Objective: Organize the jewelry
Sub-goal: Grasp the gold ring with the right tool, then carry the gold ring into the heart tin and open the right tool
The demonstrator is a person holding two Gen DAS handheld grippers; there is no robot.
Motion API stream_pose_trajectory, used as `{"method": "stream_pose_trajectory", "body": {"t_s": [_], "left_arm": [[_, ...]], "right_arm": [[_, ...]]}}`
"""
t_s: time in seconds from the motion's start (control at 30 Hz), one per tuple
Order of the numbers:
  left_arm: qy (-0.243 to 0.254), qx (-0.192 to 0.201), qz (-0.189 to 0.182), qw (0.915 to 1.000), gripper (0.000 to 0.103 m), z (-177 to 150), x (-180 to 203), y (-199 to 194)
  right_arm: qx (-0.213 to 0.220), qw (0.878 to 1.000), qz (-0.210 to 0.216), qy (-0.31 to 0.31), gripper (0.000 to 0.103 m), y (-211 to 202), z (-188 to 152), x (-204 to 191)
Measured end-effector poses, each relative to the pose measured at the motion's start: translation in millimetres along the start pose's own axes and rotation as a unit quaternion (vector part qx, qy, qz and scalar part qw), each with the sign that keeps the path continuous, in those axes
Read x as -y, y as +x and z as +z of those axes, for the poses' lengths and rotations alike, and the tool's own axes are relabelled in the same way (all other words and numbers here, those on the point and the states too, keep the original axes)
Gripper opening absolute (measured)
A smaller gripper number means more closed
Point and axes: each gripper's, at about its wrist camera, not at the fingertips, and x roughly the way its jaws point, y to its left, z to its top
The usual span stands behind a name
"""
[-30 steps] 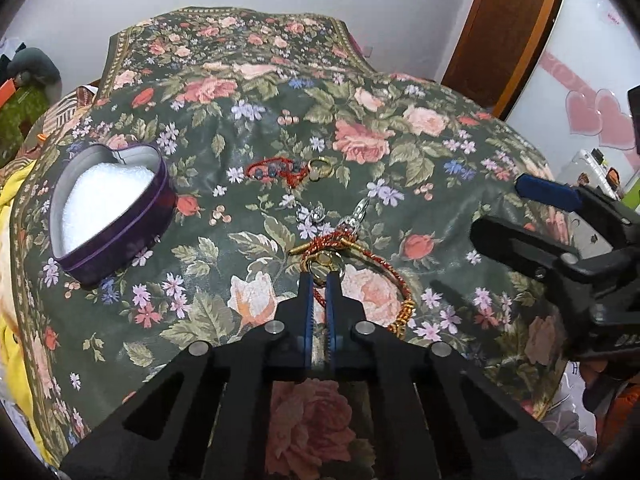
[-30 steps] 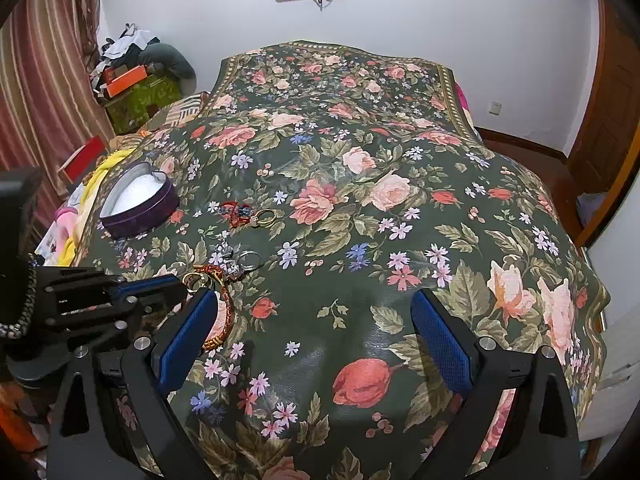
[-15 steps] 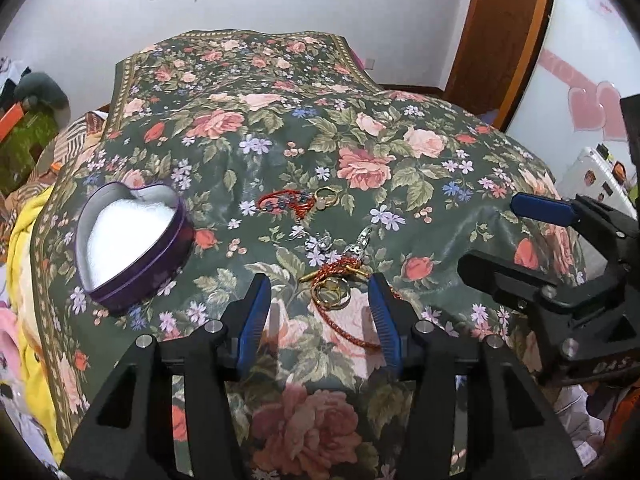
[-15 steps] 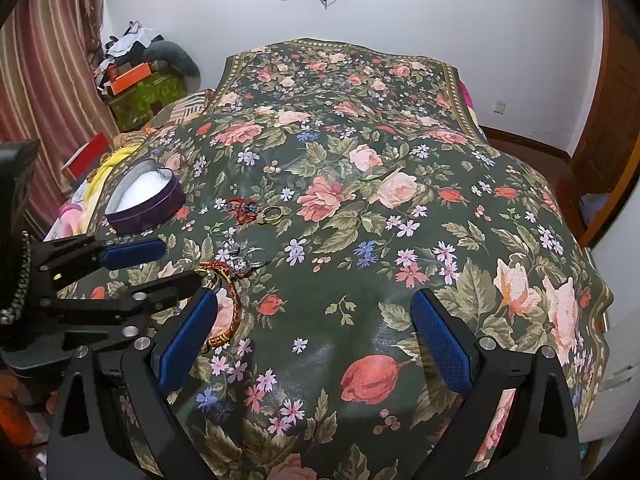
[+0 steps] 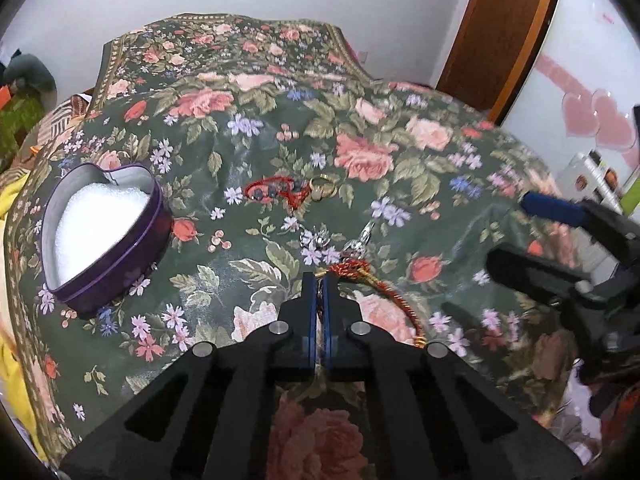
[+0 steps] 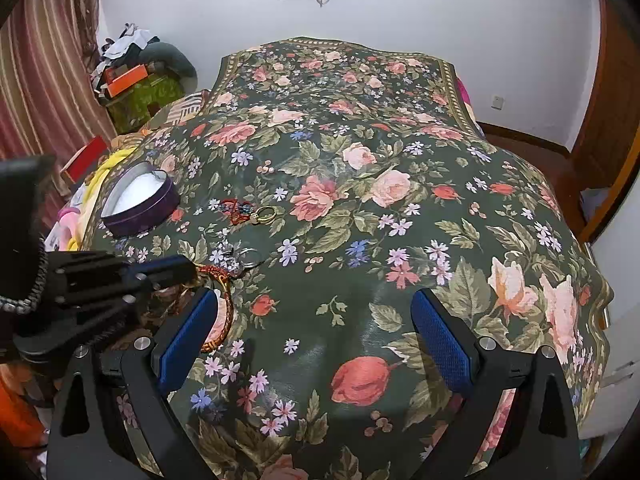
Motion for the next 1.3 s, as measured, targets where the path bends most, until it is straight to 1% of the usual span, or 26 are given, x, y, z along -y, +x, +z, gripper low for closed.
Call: {"method": "stream_pose_trajectory", "body": {"t_s": [0.2,0.3,0.43,0.47,0.57,0.6,0.67,0.73,0.77,0.9,0.97,1.07,1.17,1.3], "left_arm": [[0.001,0.029,0.01,0.9995,0.0,1,-1,-25],[-0.014,0.038,0.006,0.9992,0.0,-2,-9,-38],[-0.032,0.052,0.018,0.998,0.0,-7,-24,-55],[-0.037,0.055,0.023,0.9976,0.0,-9,-28,-59],[-0.045,0.06,0.046,0.9961,0.0,-15,-40,-68],[-0.048,0.062,0.051,0.9956,0.0,-17,-44,-71],[-0.059,0.066,0.056,0.9945,0.0,-22,-54,-77],[-0.064,0.07,0.065,0.9934,0.0,-26,-60,-82],[-0.067,0.072,0.066,0.993,0.0,-28,-64,-84],[-0.079,0.076,0.066,0.9917,0.0,-35,-76,-89],[-0.085,0.077,0.064,0.9914,0.0,-36,-79,-88],[-0.092,0.078,0.059,0.991,0.0,-38,-83,-87],[-0.095,0.078,0.056,0.9908,0.0,-38,-85,-85],[-0.097,0.076,0.052,0.9911,0.0,-38,-86,-80]], "right_arm": [[-0.002,1.0,0.005,-0.008,0.097,2,2,-7],[-0.003,1.0,0.011,-0.013,0.097,4,3,-14],[-0.005,0.999,0.028,-0.022,0.096,7,5,-27],[-0.006,0.999,0.034,-0.025,0.093,8,5,-31],[-0.019,0.998,0.056,-0.034,0.071,16,4,-44],[-0.028,0.997,0.065,-0.035,0.067,20,4,-49],[-0.042,0.995,0.082,-0.033,0.053,28,3,-56],[-0.054,0.993,0.098,-0.029,0.047,33,2,-61],[-0.06,0.992,0.106,-0.029,0.044,37,1,-64],[-0.076,0.991,0.107,-0.03,0.041,46,0,-72],[-0.084,0.99,0.11,-0.023,0.033,50,-1,-71],[-0.093,0.989,0.113,-0.008,0.027,56,0,-67],[-0.092,0.99,0.108,-0.005,0.026,57,1,-64],[-0.088,0.991,0.095,-0.019,0.026,59,3,-69]]}}
